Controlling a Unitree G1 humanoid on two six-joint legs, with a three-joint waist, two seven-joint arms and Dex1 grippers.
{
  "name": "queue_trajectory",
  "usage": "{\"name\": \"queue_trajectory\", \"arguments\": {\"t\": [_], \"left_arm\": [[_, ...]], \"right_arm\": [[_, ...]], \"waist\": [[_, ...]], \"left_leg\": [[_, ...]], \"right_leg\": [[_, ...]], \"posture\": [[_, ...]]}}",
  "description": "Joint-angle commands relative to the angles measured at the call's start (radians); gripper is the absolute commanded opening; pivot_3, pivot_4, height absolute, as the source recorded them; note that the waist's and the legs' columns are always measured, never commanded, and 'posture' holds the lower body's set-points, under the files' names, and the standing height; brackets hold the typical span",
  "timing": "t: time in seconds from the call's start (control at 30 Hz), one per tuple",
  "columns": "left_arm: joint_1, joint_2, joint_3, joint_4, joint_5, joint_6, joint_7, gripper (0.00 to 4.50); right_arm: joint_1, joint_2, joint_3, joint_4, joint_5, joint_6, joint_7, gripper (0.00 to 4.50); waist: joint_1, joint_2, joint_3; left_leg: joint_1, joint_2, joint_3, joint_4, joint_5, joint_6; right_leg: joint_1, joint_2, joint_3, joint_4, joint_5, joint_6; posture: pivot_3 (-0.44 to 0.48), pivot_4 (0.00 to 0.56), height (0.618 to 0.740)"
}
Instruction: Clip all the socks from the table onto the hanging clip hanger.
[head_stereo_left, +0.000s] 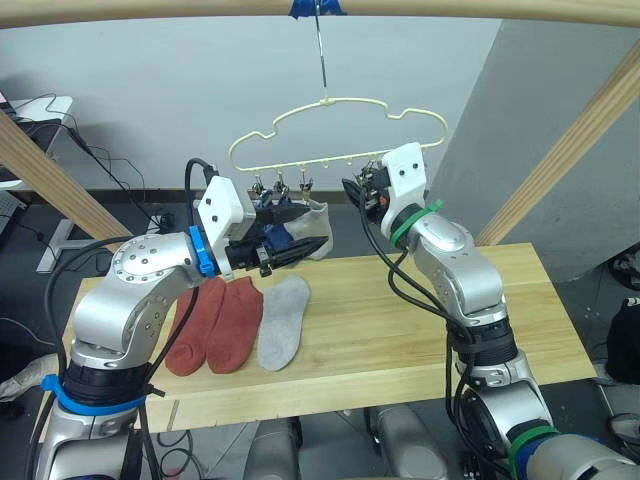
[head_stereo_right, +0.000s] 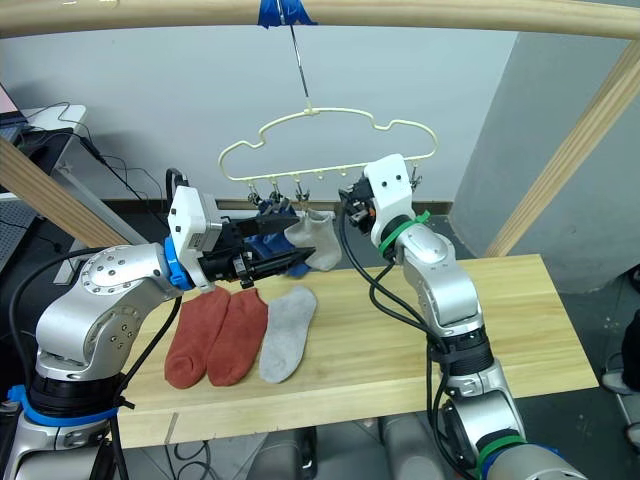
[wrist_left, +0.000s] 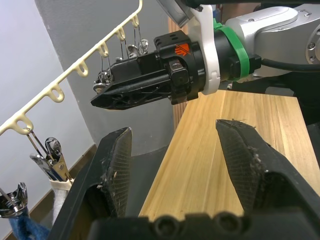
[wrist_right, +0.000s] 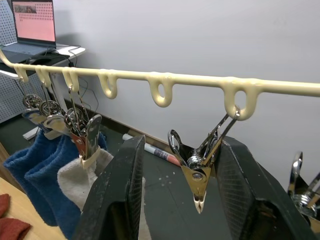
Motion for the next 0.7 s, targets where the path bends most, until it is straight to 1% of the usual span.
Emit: {"name": "queue_trajectory", "arguments": {"t": [0.03,0.2,0.3,0.37,0.43,0.47,0.7], "left_arm": [[0.005,-0.005,0.004,-0.036,0.002,-0.023,0.003,2.95],[0.016,-0.009,0.002,-0.032,0.01,-0.03,0.007,2.95],[0.035,-0.02,0.003,-0.04,0.017,-0.025,0.031,2.95],[0.051,-0.031,0.001,-0.047,0.025,-0.025,0.05,2.95],[0.074,-0.041,-0.002,-0.062,0.034,-0.024,0.068,2.95],[0.088,-0.047,-0.004,-0.072,0.037,-0.022,0.079,2.95],[0.217,-0.108,-0.023,-0.14,0.087,-0.016,0.191,2.95]], "right_arm": [[-0.021,0.01,-0.006,-0.022,0.009,-0.02,-0.009,2.08],[-0.022,0.021,-0.02,-0.018,0.016,-0.016,-0.018,2.08],[-0.023,0.027,-0.03,-0.015,0.022,-0.016,-0.025,1.47],[-0.024,0.033,-0.037,-0.013,0.027,-0.016,-0.03,0.7],[-0.024,0.036,-0.041,-0.012,0.029,-0.016,-0.03,0.26],[-0.024,0.037,-0.043,-0.012,0.03,-0.016,-0.029,0.15],[-0.022,0.046,-0.057,-0.011,0.052,-0.007,-0.026,0.15]], "waist": [[0.0,0.0,0.0],[0.0,0.0,0.0],[0.0,0.0,0.0],[0.0,0.0,0.0],[0.0,0.0,0.0],[0.0,0.0,0.0],[0.0,0.0,0.0]], "left_leg": [[0.0,0.0,0.0,0.0,0.0,0.0],[0.0,0.0,0.0,0.0,0.0,0.0],[0.0,0.0,0.0,0.0,0.0,0.0],[0.0,0.0,0.0,0.0,0.0,0.0],[0.0,0.0,0.0,0.0,0.0,0.0],[0.0,0.0,0.0,0.0,0.0,0.0],[0.0,0.0,0.0,0.0,0.0,0.0]], "right_leg": [[0.0,0.0,0.0,0.0,0.0,0.0],[0.0,0.0,0.0,0.0,0.0,0.0],[0.0,0.0,0.0,0.0,0.0,0.0],[0.0,0.0,0.0,0.001,0.0,0.0],[0.0,0.0,0.0,0.001,0.0,0.0],[0.0,0.0,0.0,0.001,0.0,0.0],[0.0,0.0,0.0,0.001,0.0,0.0]], "posture": [[-0.141,0.214,0.74],[-0.141,0.213,0.74],[-0.141,0.216,0.74],[-0.141,0.216,0.74],[-0.141,0.217,0.74],[-0.141,0.217,0.74],[-0.142,0.217,0.74]]}}
